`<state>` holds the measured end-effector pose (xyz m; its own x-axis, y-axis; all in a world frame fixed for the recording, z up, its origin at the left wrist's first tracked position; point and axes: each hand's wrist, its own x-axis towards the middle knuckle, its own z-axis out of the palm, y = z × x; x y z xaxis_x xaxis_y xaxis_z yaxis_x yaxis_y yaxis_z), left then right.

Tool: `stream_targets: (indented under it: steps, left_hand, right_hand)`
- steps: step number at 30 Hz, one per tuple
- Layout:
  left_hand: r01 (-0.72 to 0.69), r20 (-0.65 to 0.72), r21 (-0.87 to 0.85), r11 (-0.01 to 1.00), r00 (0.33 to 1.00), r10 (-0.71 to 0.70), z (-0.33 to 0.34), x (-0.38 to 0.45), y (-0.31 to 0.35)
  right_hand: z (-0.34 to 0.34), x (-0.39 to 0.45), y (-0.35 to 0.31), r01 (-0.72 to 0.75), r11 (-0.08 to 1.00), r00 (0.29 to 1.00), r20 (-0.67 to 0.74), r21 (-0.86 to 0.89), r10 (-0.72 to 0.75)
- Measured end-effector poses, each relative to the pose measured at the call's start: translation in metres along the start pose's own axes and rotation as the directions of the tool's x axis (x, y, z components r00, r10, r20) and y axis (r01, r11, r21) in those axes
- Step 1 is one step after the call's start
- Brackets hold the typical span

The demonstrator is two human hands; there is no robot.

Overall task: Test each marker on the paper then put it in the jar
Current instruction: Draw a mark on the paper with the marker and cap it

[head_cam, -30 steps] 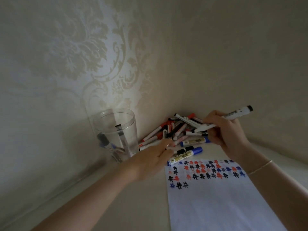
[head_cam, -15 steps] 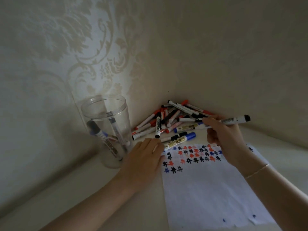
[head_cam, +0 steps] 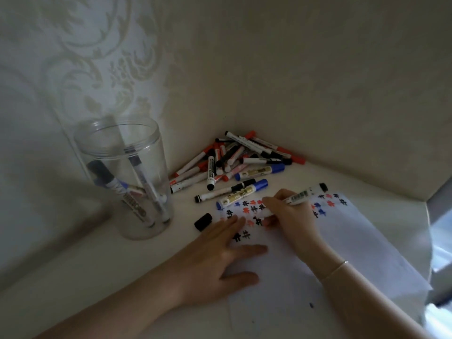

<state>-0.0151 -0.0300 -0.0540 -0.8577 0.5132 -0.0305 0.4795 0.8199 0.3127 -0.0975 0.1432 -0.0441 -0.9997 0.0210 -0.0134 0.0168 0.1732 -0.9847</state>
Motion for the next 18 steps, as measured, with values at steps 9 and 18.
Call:
stream_targets:
  steps: [9,18]
  left_hand:
    - [0.02,-0.014,-0.018,1.0,1.0,-0.021,0.0018,0.0017,-0.0009]
    - [0.033,-0.025,-0.016,0.999,0.999,-0.033,0.0023,0.0011,-0.0027]
  right_hand:
    - [0.0044,-0.003,0.0072,0.111,0.98,0.988,-0.087,-0.163,-0.126]
    - [0.0053,-0.0026,0.0074,0.118,0.98,0.987,-0.089,-0.162,-0.133]
